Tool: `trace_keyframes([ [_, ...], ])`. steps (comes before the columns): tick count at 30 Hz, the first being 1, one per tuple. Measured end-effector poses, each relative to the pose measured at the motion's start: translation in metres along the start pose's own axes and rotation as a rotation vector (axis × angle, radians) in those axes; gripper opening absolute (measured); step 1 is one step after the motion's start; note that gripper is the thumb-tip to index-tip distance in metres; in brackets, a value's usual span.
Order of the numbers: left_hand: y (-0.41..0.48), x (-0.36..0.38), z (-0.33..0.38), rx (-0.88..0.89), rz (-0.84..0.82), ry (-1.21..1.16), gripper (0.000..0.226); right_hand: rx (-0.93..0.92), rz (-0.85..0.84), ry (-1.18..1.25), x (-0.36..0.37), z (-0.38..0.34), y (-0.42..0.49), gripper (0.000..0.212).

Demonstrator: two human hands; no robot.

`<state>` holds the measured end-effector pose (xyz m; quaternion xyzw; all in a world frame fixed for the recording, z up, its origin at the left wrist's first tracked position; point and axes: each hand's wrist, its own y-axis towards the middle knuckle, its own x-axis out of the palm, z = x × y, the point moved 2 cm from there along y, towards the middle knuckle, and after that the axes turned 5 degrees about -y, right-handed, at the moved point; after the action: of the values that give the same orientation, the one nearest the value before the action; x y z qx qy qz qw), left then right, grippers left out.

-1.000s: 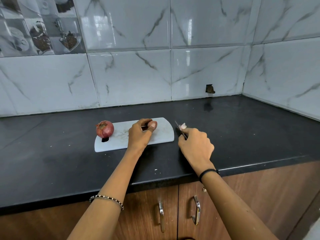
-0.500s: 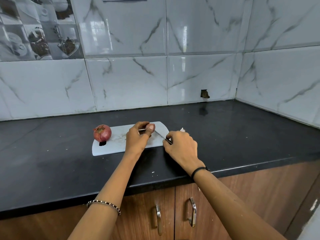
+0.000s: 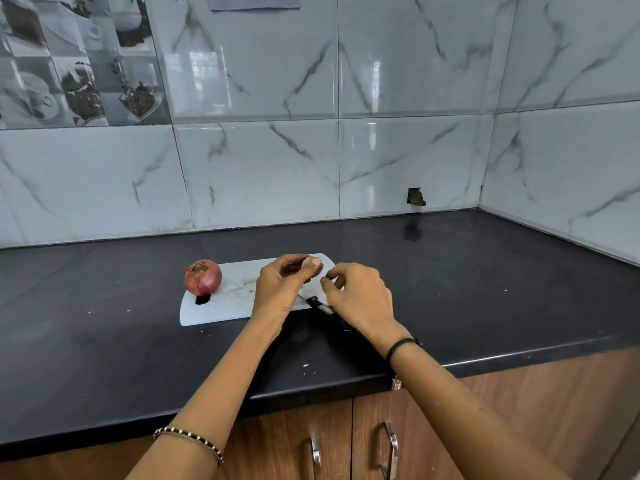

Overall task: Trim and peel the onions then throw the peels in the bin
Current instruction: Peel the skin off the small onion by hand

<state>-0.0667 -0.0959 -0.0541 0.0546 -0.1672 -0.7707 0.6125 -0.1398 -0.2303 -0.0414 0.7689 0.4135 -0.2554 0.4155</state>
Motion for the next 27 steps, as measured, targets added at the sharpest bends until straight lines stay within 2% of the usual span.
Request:
trace_keyframes([
  [5,0.010,0.024,0.012,0.010,-0.097,0.030,0.021,-0.042,0.084,0.176,-0.024,0.032,0.032,0.026],
  [12,0.050,0.062,0.023,-0.079,-0.203,0.089,0.031,-0.163,0.146,0.218,-0.029,0.062,0.059,0.035],
  [20,0.086,0.083,0.006,-0.192,-0.222,-0.037,0.041,-0.210,0.151,0.341,-0.016,0.076,0.071,0.036],
  [27,0.089,0.084,0.002,-0.178,-0.256,-0.128,0.037,-0.308,0.264,0.279,-0.013,0.083,0.079,0.029],
])
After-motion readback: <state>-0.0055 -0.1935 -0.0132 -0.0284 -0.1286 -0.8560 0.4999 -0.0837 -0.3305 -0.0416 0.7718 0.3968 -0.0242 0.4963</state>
